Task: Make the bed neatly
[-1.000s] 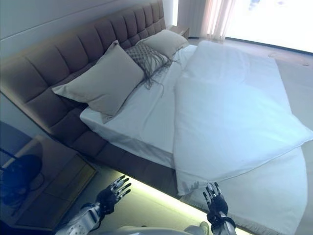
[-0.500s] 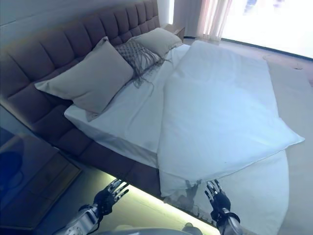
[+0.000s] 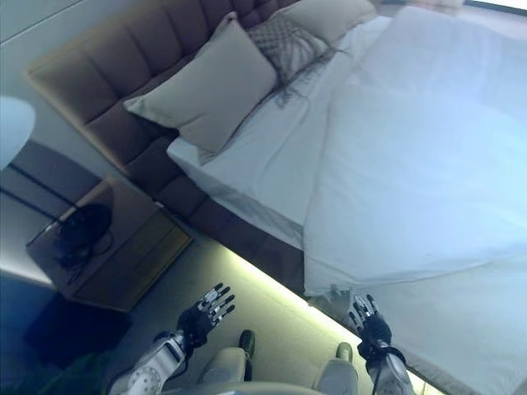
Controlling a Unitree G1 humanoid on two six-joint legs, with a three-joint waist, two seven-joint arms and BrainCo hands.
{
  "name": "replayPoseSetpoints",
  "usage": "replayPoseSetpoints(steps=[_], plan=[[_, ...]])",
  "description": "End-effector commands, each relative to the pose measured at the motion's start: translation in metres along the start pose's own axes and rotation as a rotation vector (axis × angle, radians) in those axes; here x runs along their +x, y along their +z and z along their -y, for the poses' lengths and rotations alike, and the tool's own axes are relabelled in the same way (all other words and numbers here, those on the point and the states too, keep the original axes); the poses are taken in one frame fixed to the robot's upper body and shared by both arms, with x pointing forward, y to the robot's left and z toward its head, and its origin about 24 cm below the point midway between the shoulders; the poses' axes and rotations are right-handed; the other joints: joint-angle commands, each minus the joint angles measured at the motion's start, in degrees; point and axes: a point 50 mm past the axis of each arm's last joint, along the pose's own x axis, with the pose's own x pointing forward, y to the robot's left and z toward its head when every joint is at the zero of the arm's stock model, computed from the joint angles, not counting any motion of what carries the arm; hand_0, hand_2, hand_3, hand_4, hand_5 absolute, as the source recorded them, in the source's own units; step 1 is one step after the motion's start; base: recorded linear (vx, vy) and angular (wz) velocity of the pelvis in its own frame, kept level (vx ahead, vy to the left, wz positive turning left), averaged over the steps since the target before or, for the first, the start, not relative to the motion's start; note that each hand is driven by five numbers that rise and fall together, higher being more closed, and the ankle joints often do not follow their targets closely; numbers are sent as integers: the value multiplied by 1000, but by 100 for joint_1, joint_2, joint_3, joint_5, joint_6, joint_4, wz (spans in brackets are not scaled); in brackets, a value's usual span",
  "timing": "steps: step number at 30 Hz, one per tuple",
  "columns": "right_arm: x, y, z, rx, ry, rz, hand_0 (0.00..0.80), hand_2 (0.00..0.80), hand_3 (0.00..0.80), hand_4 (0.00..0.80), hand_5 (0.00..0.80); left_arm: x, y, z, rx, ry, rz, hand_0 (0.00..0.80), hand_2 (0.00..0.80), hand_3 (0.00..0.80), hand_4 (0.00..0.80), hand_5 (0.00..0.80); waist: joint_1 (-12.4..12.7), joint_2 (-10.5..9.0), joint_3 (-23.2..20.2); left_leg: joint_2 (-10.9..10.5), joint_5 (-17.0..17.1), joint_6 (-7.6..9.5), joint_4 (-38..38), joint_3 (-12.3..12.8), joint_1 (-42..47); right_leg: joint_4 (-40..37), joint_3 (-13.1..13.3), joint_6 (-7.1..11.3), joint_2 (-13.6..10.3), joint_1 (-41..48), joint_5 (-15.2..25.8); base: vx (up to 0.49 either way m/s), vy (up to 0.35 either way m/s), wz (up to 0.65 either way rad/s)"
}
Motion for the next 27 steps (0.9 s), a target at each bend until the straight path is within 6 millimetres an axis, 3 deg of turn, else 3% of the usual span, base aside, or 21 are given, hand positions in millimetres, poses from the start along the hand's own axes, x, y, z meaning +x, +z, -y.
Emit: replayPoseSetpoints(steps=[1,3,6,11,13,15,16,21,27], plan=[[-3,9,-19,43,60,96,0,0,0,0,0,-12,25,-12,112,-7,51,0,0,0,0,0,64,-242,-220,30,502,114,8,-267,-169,385,-174,-32,-472,849,79,261,15,-25],[-8,3,-16,47,60,95,0,0,0,0,0,-19,25,-16,129,-24,36,0,0,0,0,0,41,-227,-353,22,509,203,-226,-173,97,429,-212,-71,-353,802,57,196,-63,-9],[-8,7,-11,57,53,110,0,0,0,0,0,-15,27,-10,154,-51,20,0,0,0,0,0,-43,-241,-439,119,469,126,-242,-120,67,-118,-115,-113,68,828,-38,26,-275,-11],[-7,14,-9,72,21,116,0,0,0,0,0,-6,23,-6,113,-48,17,0,0,0,0,0,-248,-249,-416,672,485,-92,29,66,-88,-381,1,-262,437,858,-60,-69,-369,-26],[-10,14,-2,64,2,106,0,0,0,0,0,-4,21,-2,54,-57,29,0,0,0,0,0,-343,-215,-404,959,1035,-208,459,-33,-290,-513,141,-411,717,858,-79,-36,-314,-23],[-11,13,0,49,0,90,0,0,0,0,0,-7,17,-5,44,-28,29,0,0,0,0,0,-357,-184,-362,1049,1365,-215,796,-227,-506,-517,251,-532,950,856,-116,10,-241,-37],[-10,12,2,44,-5,77,0,0,0,0,0,-9,14,-8,34,-19,28,0,0,0,0,0,-335,-119,-311,1034,1647,-252,675,-359,-616,-515,342,-573,1094,877,-138,58,-125,-52],[-8,8,5,20,12,59,0,0,0,0,0,-8,10,-5,21,-21,49,0,0,0,0,0,-198,122,-199,941,2211,-261,-885,-478,-568,-413,327,-631,1231,926,-358,155,55,-18],[-5,1,0,38,23,42,0,0,0,0,0,-8,5,-6,21,-23,7,0,0,0,0,0,21,241,-248,590,2158,-274,-1396,-769,-770,-164,211,-709,1190,1164,-778,321,97,-10]])
